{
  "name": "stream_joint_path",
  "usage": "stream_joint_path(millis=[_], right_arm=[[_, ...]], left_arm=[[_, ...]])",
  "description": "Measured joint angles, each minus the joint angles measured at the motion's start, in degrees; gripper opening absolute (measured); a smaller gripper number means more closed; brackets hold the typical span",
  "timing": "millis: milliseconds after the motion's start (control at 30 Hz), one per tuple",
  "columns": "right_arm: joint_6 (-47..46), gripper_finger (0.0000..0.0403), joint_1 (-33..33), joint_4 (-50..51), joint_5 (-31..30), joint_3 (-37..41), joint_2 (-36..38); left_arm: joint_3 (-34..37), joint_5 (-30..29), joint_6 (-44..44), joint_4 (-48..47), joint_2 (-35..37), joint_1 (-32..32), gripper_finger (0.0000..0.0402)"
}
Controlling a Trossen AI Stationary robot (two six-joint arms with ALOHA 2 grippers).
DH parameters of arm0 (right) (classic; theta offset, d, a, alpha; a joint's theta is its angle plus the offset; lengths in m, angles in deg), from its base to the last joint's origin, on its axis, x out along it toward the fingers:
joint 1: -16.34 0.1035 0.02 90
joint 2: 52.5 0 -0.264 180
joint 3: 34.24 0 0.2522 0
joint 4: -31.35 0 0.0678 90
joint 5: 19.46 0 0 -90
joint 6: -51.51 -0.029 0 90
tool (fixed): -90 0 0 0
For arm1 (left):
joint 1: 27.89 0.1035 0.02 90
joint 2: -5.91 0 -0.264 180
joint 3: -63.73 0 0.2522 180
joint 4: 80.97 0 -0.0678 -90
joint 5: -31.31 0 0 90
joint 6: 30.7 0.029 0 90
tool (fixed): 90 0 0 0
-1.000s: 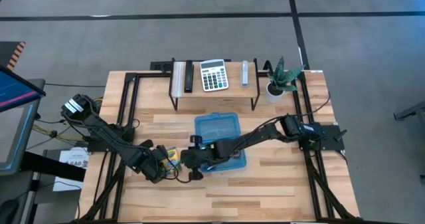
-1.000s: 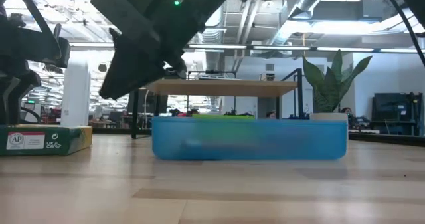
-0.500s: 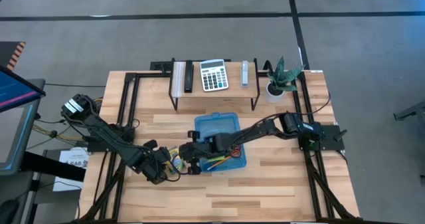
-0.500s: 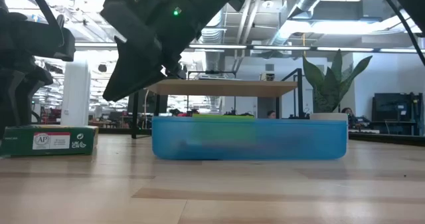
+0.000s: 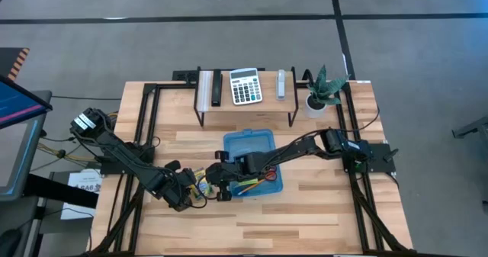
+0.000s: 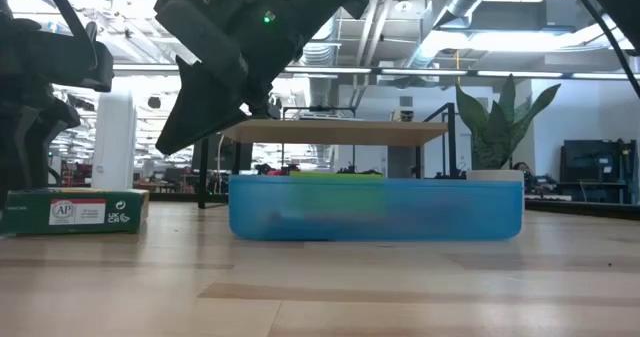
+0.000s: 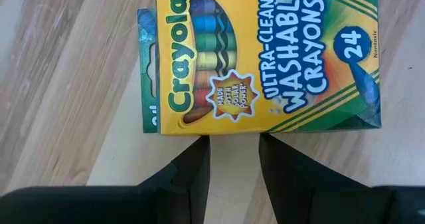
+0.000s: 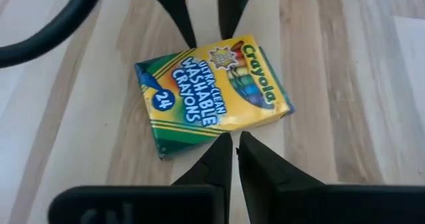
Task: Pack school essentials
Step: Put the yellow crayon box into the blue supply box
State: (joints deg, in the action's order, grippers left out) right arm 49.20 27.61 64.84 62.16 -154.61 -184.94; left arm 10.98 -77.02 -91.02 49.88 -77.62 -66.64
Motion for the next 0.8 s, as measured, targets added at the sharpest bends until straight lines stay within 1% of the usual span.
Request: stream_joint_path(millis=[167, 233, 300, 400, 567, 700, 800], right_arm=[[-0.1, 0.0039, -0.63, 0.76, 0.94, -0.15, -1.2], [-0.2, 0.0036, -1.0, 2.62, 1.14, 0.17, -1.68], [-0.24, 0.0032, -1.04, 0.94, 1.63, -0.17, -2.77], [-0.68, 0.0028, -1.14, 2.64, 2.63, 0.01, -3.93], [-1.18, 0.0027, -1.27, 2.45, 2.73, -0.01, -4.9], [-1.77, 0.0027, -1.7, 2.43, 2.71, -0.02, -4.9], [-1.82, 0.0027, -1.8, 2.33, 2.71, -0.02, -4.9]], left_arm=[[0.0, -0.46, 0.75, 0.0, 0.0, 0.42, 0.0119], [0.0, -0.87, 1.35, 0.0, 0.0, 0.88, 0.0119], [0.0, -1.85, 2.37, 0.0, 0.0, 1.38, 0.0119], [0.0, -2.07, 3.77, 0.04, 0.0, 2.63, 0.0119], [0.0, -2.51, 5.51, 0.5, 0.0, 4.24, 0.0119], [0.0, -2.35, 6.28, 0.71, 0.0, 5.05, 0.0119], [0.0, -1.03, 6.25, 0.35, 0.0, 5.18, 0.0119]])
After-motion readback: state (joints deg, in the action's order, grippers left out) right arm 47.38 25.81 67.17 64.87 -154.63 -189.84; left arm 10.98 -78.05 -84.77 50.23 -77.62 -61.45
